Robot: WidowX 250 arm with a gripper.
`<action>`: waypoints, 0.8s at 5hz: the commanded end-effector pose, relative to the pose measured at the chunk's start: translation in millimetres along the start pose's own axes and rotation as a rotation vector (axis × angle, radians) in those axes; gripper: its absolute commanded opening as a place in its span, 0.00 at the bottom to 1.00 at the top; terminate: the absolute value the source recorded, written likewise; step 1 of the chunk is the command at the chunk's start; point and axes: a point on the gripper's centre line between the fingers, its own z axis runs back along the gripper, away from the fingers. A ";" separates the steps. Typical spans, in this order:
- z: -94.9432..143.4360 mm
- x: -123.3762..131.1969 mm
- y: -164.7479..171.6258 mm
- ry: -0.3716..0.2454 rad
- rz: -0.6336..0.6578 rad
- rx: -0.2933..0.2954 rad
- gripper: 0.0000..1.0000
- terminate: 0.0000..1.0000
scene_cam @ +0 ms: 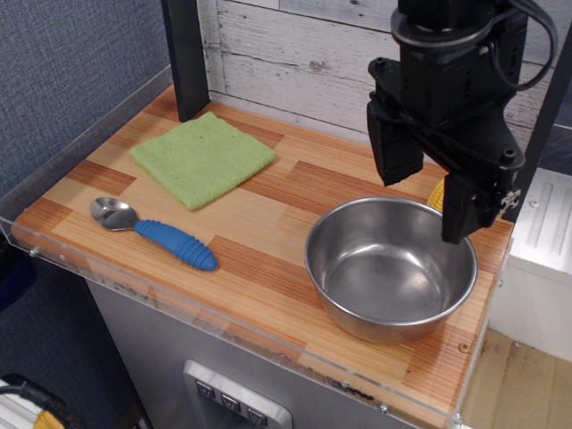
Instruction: Move the cloth directly above the bowl and to left of corn.
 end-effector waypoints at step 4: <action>22.6 -57.9 99.4 -0.007 0.218 0.083 1.00 0.00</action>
